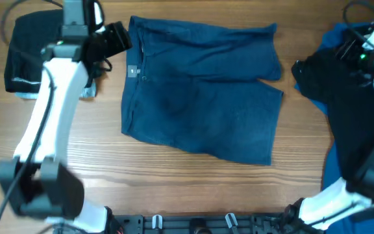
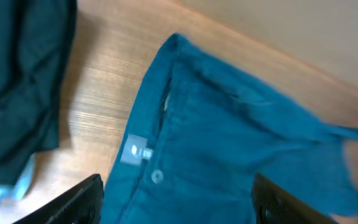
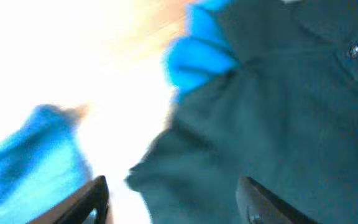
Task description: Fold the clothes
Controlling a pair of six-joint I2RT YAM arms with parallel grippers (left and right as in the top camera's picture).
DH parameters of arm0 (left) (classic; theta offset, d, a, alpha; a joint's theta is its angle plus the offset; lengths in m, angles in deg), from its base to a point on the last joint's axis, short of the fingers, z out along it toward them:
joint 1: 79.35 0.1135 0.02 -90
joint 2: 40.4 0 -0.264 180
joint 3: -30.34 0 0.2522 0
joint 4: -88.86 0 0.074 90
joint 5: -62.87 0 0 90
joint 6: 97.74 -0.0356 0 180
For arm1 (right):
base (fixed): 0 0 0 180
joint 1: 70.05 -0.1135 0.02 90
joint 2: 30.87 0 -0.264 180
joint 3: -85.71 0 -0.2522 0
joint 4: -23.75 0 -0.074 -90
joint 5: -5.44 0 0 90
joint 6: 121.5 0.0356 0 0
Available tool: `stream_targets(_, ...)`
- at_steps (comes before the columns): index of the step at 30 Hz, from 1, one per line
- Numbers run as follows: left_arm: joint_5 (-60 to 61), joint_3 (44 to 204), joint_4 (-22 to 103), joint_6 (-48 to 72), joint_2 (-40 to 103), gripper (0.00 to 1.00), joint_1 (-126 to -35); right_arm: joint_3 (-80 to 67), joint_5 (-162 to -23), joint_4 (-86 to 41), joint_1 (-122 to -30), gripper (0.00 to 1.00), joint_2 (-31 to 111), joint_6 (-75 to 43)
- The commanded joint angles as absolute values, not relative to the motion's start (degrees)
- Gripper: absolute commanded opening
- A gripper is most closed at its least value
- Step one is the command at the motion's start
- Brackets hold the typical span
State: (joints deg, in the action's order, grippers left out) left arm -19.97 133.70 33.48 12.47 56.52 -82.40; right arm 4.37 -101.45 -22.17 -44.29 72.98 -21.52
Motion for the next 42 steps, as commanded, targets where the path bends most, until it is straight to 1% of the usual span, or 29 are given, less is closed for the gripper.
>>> stream_targets(1, -20.76, 133.79, 24.43, 13.76, 51.19, 0.78, -82.09, 5.83, -108.86, -31.60, -47.04, 0.75, 62.97, -17.85)
stream_targets(4, -20.76, 133.13, 14.81, 13.69, 52.04, 0.81, -82.11, 5.81, -106.02, -40.75, -49.47, 0.95, 60.83, -18.48)
stream_targets(5, -20.76, 132.41, 12.56, 13.67, 52.76, 0.81, -82.11, 5.55, -103.18, -42.98, -50.04, 0.99, 60.83, -18.44)
stream_targets(6, -20.72, 131.56, 11.97, 13.65, 53.40, 0.81, -82.13, 4.92, -101.08, -43.64, -50.32, 0.99, 60.83, -18.37)
stream_targets(8, -18.77, 129.11, 14.46, 11.29, 55.21, 0.73, -82.13, 3.15, -98.72, -43.51, -50.37, 1.00, 60.94, -17.76)
stream_targets(9, -16.21, 127.76, 18.13, 9.08, 56.78, 0.69, -82.13, 2.84, -98.72, -43.44, -50.37, 1.00, 61.27, -17.74)
stream_targets(13, -10.18, 126.16, 32.78, 7.59, 63.45, 0.64, -82.24, 2.84, -98.70, -43.22, -50.37, 1.00, 61.55, -17.83)
stream_targets(15, -8.17, 126.16, 41.89, 7.59, 67.27, 0.57, -82.37, 2.84, -98.72, -43.20, -50.37, 1.00, 61.55, -17.83)
stream_targets(18, -6.25, 126.16, 47.33, 7.64, 70.68, 0.51, -83.23, 2.84, -98.70, -43.20, -50.37, 1.00, 61.55, -17.85)
stream_targets(19, -5.37, 126.16, 47.90, 7.64, 71.34, 0.46, -83.60, 2.84, -98.70, -43.20, -50.37, 1.00, 61.55, -17.83)
stream_targets(21, -4.39, 126.16, 50.79, 7.64, 72.61, 0.24, -85.08, 2.84, -98.72, -43.20, -50.37, 1.00, 61.55, -17.81)
stream_targets(22, -4.41, 126.16, 52.32, 7.64, 72.87, 0.19, -85.87, 2.84, -98.70, -43.20, -50.37, 1.00, 61.55, -17.83)
stream_targets(23, -4.43, 126.16, 53.91, 7.64, 72.96, 0.17, -86.88, 2.84, -98.72, -43.20, -50.37, 1.00, 61.55, -17.83)
stream_targets(26, -5.24, 126.16, 61.04, 7.64, 73.02, 0.14, -90.99, 2.84, -98.72, -43.20, -50.32, 1.00, 61.55, -17.83)
stream_targets(30, -10.38, 126.16, 66.48, 7.61, 74.05, 0.09, -94.72, 2.84, -98.72, -43.20, -50.32, 1.00, 61.55, -17.83)
stream_targets(40, -10.53, 126.18, 84.69, 8.27, 86.66, 0.08, -95.58, 2.84, -98.70, -43.18, -50.32, 1.00, 61.55, -17.83)
stream_targets(42, -14.29, 126.18, 87.59, 9.60, 88.91, 0.07, -95.58, 2.84, -98.72, -43.20, -50.32, 1.00, 61.55, -17.83)
